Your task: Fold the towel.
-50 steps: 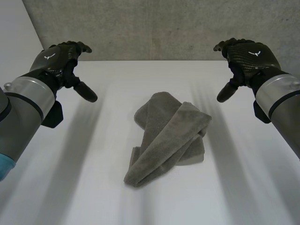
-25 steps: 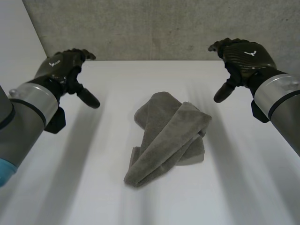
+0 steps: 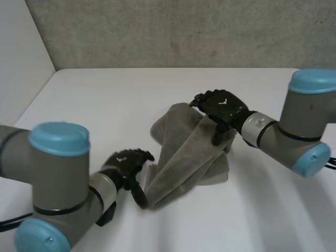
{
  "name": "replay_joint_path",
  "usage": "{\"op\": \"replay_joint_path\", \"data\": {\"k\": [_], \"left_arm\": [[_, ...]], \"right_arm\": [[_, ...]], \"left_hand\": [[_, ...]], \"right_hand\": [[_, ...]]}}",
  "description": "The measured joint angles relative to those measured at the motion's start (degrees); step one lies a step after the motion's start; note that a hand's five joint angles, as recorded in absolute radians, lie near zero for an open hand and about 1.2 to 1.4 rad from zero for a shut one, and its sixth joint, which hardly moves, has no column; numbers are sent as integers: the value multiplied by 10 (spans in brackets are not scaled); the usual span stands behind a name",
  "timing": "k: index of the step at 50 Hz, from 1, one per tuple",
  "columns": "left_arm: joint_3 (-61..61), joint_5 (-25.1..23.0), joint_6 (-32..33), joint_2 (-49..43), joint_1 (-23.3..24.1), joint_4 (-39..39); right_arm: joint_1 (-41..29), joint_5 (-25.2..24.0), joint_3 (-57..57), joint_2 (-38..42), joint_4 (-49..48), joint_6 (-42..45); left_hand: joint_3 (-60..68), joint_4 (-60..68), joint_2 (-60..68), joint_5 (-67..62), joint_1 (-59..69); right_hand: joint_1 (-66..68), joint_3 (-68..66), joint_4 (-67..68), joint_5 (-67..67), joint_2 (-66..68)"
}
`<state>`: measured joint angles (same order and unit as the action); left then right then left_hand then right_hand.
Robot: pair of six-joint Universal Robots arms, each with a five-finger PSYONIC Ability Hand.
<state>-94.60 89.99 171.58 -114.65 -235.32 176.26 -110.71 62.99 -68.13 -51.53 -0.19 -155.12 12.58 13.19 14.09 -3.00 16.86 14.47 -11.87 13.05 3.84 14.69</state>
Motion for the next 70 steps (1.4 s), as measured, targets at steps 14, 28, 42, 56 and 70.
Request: {"op": "replay_joint_path", "data": {"k": [14,28,42,56,70], "left_arm": [[26,35,0,-62,23,15],[25,38,0,17,13,31],[14,32,-6,40,2,42],[11,26,-8,5,31,44],[17,27,-8,-23,33,53]], "right_arm": [[-7,6,85,111,-1,9],[3,-3,48,55,-8,11],[43,28,-150,-185,-74,-12],[50,60,-254,-172,-57,79],[69,45,-255,-202,-19,88]], "left_hand": [[0,0,188,-198,153],[0,0,432,-446,404],[0,0,58,-70,44],[0,0,5,-3,-2],[0,0,5,-4,-2]], "right_hand": [[300,0,0,283,302],[597,0,0,595,569],[567,0,0,575,559],[326,0,0,327,336],[137,0,0,126,143]]}}
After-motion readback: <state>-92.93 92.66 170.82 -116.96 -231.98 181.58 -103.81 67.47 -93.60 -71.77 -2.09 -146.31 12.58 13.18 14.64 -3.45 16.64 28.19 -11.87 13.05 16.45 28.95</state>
